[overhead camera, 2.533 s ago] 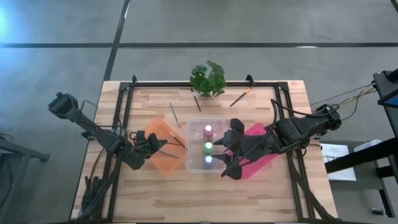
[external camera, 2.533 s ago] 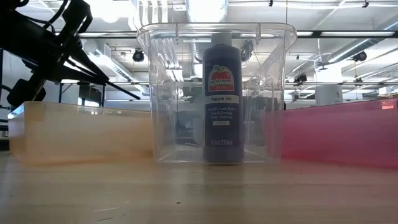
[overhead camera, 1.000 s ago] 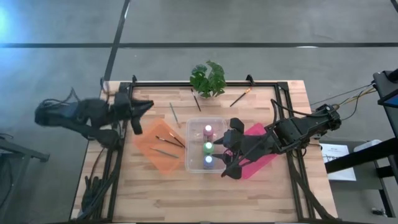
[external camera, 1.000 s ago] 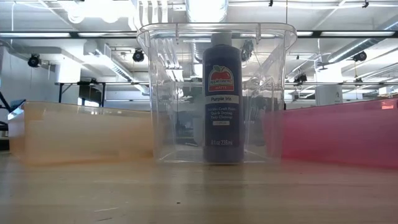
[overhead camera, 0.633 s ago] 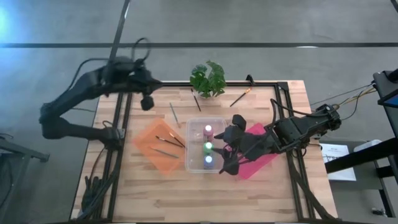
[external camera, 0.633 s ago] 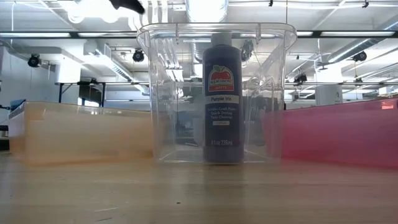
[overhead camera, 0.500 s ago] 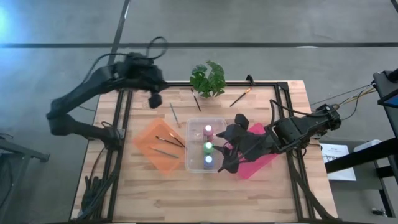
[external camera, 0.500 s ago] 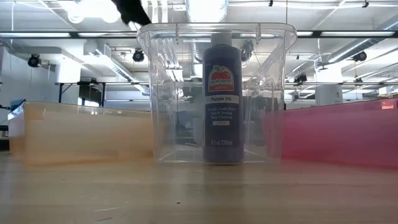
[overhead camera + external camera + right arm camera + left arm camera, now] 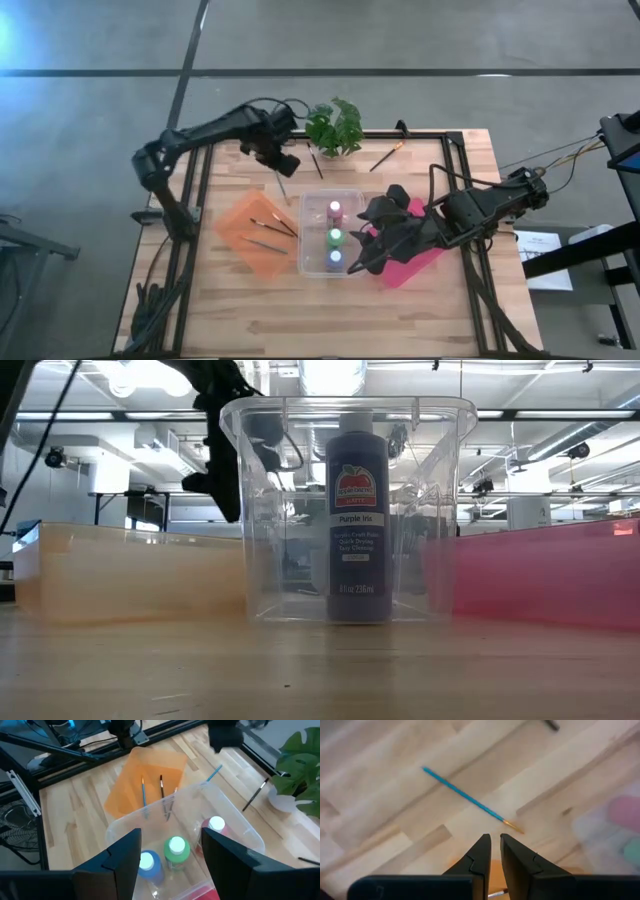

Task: Pick & Place Paint Supplies
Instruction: Put the blue paintbrush into the orange bin

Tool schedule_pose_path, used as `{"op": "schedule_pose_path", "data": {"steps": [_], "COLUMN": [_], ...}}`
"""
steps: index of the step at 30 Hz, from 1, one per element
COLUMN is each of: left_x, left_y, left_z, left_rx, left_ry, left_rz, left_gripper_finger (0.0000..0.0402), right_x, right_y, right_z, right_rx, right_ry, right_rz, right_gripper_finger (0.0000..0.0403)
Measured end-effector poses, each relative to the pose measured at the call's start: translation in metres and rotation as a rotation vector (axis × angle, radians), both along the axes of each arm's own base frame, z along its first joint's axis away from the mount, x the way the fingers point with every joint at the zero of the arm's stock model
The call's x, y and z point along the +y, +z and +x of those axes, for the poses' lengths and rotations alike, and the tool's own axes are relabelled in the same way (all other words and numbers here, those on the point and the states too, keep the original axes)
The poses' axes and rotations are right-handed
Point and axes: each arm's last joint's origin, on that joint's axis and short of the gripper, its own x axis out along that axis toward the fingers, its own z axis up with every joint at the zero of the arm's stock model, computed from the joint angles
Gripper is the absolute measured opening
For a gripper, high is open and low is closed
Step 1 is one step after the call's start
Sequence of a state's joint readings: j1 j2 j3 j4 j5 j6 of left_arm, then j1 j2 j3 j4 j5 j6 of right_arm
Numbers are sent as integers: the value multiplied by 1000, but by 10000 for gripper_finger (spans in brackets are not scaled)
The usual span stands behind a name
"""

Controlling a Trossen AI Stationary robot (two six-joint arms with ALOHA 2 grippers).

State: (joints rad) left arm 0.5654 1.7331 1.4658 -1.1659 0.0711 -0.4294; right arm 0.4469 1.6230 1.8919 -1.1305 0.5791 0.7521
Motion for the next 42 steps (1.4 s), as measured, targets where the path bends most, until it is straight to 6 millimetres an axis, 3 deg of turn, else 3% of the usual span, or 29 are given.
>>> {"op": "schedule_pose_path", "data": {"steps": [7,15,23,42], "left_x": [-12,-31,-52,-51], "left_y": [-22,-61,-88,-94], "left_z": [21,12,8,12], "left_rx": [-3,17,-7,-78], "left_ry": [43,219,282,270], "left_rz": [-21,-45,-51,-35], "left_gripper_finger": [52,52,52,52], "right_x": [0,3,4,3], "right_y": [-2,-11,-14,-14], "right_z": [0,1,2,2], "right_rx": [7,33,38,41], "right_ry": [5,3,7,16], "right_rz": [-7,-10,-7,-24], "right_gripper_finger": [202,202,202,202]}}
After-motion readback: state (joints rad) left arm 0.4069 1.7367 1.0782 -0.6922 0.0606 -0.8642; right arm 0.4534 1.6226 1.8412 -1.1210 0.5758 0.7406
